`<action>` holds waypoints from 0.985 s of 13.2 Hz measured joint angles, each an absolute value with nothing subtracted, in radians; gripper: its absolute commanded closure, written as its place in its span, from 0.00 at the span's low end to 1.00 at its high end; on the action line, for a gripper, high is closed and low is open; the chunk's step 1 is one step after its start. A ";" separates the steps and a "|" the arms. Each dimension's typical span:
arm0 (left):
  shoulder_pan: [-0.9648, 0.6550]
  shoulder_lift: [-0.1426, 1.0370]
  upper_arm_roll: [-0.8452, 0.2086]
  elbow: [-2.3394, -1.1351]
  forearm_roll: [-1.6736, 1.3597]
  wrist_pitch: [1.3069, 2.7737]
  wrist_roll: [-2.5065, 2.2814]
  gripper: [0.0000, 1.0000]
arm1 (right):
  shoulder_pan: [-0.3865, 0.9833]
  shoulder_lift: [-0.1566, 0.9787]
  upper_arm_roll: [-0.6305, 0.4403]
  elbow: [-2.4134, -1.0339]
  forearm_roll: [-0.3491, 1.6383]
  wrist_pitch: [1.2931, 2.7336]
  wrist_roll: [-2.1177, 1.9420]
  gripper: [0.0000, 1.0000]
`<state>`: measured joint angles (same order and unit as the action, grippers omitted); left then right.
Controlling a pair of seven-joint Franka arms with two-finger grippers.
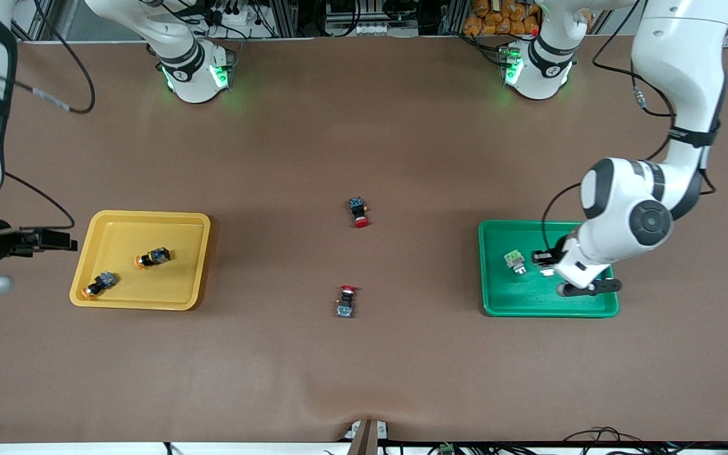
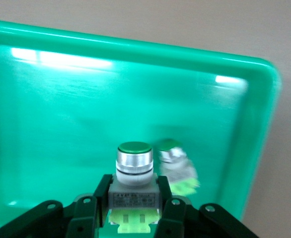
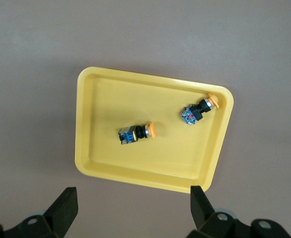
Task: Place green and yellow buttons in trays
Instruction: 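Release the orange button in the yellow tray while the left gripper carries green, then lower the green button into the green tray and open the left gripper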
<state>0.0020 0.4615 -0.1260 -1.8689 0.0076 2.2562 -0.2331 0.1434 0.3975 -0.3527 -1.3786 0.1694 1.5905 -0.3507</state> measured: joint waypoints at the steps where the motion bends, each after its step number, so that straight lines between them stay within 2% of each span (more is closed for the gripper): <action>1: 0.022 0.472 -0.126 -1.867 0.018 2.256 -0.233 0.91 | 0.112 0.353 -0.297 -1.412 0.136 1.609 -0.350 0.00; 5: 0.045 0.552 -0.129 -1.835 0.020 2.261 -0.238 0.87 | 0.080 0.186 -0.220 -1.570 0.094 1.652 -0.297 0.00; 6: 0.044 0.575 -0.131 -1.829 0.020 2.268 -0.240 0.78 | 0.073 0.153 -0.205 -1.596 0.091 1.655 -0.280 0.00; 7: 0.043 0.595 -0.133 -1.825 0.020 2.280 -0.241 0.52 | 0.059 0.122 -0.182 -1.618 0.089 1.656 -0.260 0.00; 8: 0.043 0.609 -0.134 -1.820 0.020 2.286 -0.241 0.12 | 0.042 0.091 -0.157 -1.636 0.085 1.656 -0.237 0.00; 9: 0.043 0.618 -0.134 -1.815 0.020 2.289 -0.240 0.00 | 0.029 0.061 -0.136 -1.653 0.082 1.655 -0.205 0.00; 13: 0.045 0.608 -0.134 -1.791 0.020 2.287 -0.239 0.00 | 0.002 -0.012 -0.079 -1.679 0.072 1.615 -0.114 0.00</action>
<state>0.0452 0.6076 -0.1338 -1.7914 0.0204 2.2873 -0.2387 0.0022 -0.0120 -0.0792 -1.6793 0.0721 1.6147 -0.1138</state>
